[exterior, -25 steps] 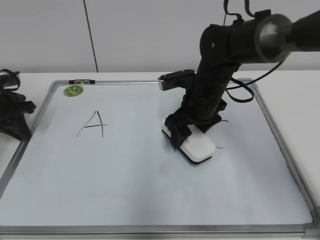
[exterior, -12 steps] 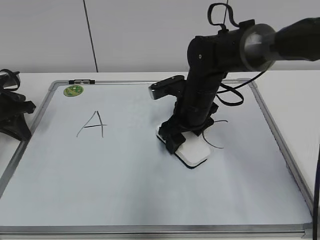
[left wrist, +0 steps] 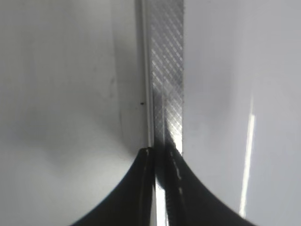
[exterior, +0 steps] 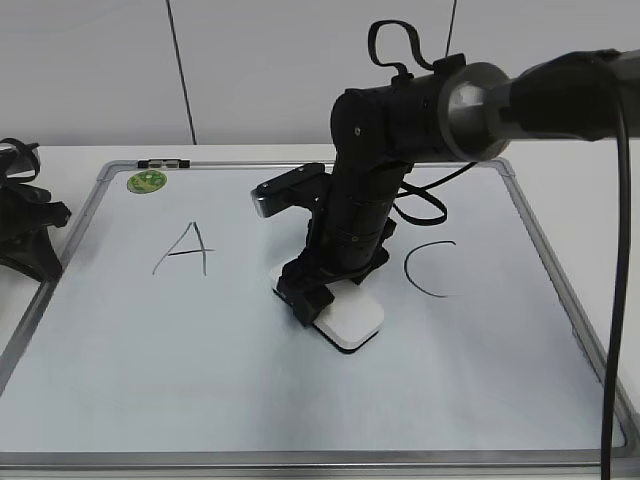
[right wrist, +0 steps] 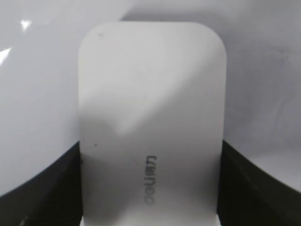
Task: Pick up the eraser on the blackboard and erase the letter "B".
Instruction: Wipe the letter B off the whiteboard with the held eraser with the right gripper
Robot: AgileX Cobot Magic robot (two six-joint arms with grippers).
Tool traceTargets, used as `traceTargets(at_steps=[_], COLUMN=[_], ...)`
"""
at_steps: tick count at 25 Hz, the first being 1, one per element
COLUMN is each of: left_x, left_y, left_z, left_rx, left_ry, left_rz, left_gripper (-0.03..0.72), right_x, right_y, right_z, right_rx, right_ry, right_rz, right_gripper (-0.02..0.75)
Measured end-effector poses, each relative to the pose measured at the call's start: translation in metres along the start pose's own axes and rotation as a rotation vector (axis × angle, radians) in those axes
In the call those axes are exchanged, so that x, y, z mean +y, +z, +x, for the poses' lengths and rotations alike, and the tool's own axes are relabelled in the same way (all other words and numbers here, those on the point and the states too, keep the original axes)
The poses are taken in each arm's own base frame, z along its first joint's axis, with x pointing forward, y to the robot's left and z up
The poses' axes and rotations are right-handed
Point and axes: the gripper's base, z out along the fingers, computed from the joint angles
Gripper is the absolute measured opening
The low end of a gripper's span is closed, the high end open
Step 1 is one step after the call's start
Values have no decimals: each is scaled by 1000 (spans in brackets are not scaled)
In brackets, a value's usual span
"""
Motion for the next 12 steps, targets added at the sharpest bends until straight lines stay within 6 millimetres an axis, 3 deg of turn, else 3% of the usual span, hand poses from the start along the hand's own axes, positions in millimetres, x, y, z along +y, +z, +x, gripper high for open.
traceTargets(at_steps=[12], left_x=[0], left_y=[0], left_z=[0], left_rx=[0], left_ry=[0], left_rz=[0], left_gripper=[34], right_x=[-15], right_y=[-4], right_z=[1], right_rx=[4], right_ry=[31], right_rz=[66], right_gripper=[540])
